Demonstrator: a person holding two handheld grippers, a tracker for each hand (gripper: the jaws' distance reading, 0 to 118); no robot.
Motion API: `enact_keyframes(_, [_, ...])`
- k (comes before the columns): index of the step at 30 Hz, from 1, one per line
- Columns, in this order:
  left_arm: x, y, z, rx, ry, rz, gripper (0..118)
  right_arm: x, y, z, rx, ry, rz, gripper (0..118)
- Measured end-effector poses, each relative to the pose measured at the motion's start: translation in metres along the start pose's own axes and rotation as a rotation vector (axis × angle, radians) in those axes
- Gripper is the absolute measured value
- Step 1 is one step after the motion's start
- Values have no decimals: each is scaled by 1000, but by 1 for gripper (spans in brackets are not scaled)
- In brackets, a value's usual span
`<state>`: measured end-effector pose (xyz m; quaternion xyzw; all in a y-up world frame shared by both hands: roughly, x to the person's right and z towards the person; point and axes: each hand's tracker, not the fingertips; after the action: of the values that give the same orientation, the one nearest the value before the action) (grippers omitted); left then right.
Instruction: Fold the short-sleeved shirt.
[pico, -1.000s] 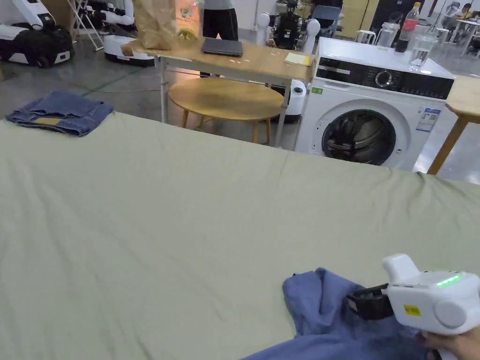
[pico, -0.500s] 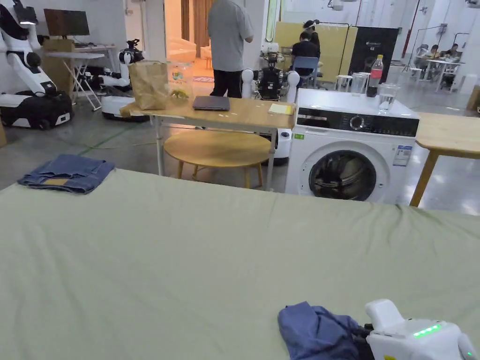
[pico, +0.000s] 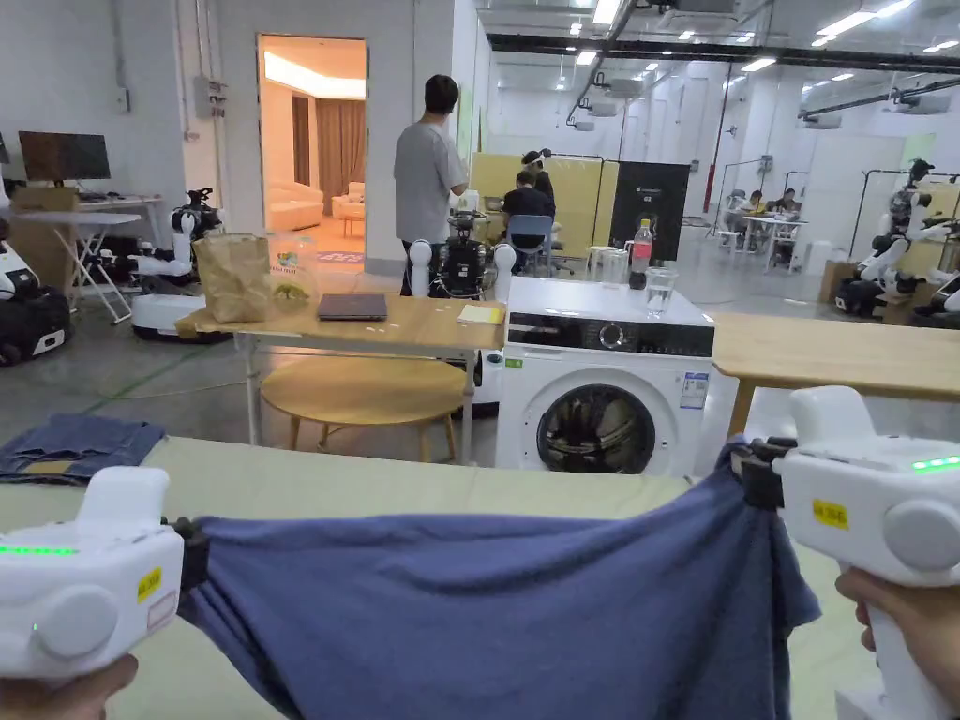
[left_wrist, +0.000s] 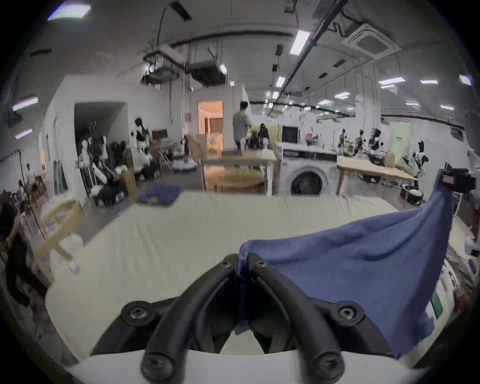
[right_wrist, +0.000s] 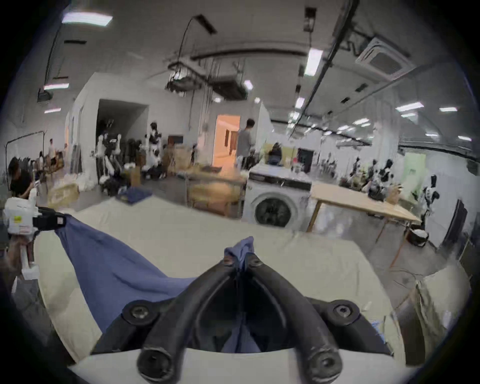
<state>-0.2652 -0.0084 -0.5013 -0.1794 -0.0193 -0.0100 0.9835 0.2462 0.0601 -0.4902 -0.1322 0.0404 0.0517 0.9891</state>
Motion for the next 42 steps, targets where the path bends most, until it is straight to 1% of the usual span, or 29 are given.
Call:
enact_keyframes(2, [1, 41, 0, 49, 16, -1, 2, 13, 34, 11, 57, -40, -16, 1])
enact_keyframes(4, [6, 79, 0, 90, 36, -31, 2, 24, 63, 19, 107, -63, -25, 1])
enact_keyframes(6, [12, 117, 5, 141, 62, -66, 2, 29, 94, 27, 153, -83, -30, 1])
enact_keyframes(9, [17, 169, 8, 188, 103, -83, 2, 34, 135, 34, 209, -105, -31, 1])
enact_keyframes(11, [19, 203, 10, 266, 100, -107, 2, 35, 162, 39, 268, -125, -37, 1])
enact_keyframes(13, [24, 233, 14, 277, 124, -119, 2, 39, 184, 40, 300, -132, -42, 1])
enact_keyframes(18, [28, 288, 22, 343, 144, -101, 2, 43, 226, 41, 357, -160, -35, 1])
enact_keyframes(21, [29, 302, 18, 355, 153, -110, 2, 44, 234, 34, 376, -182, -24, 1])
enact_keyframes(23, [28, 301, 10, 354, 152, -104, 2, 44, 232, 26, 371, -189, -23, 1])
enact_keyframes(26, [28, 280, -8, 332, 145, -95, 2, 49, 215, 4, 351, -192, -35, 1])
enact_keyframes(31, [33, 219, -56, 256, 148, -90, 2, 48, 160, -39, 285, -206, -47, 1])
enact_keyframes(34, [36, 174, -79, 214, 146, -103, 2, 48, 126, -57, 207, -196, -52, 1])
enact_keyframes(38, [32, 138, -90, 152, 114, -88, 2, 49, 96, -58, 184, -194, -33, 1])
enact_keyframes(40, [31, 128, -81, 149, 101, -84, 2, 48, 87, -49, 179, -189, -31, 1])
enact_keyframes(42, [29, 117, -68, 153, 92, -94, 2, 46, 80, -33, 180, -189, -5, 1])
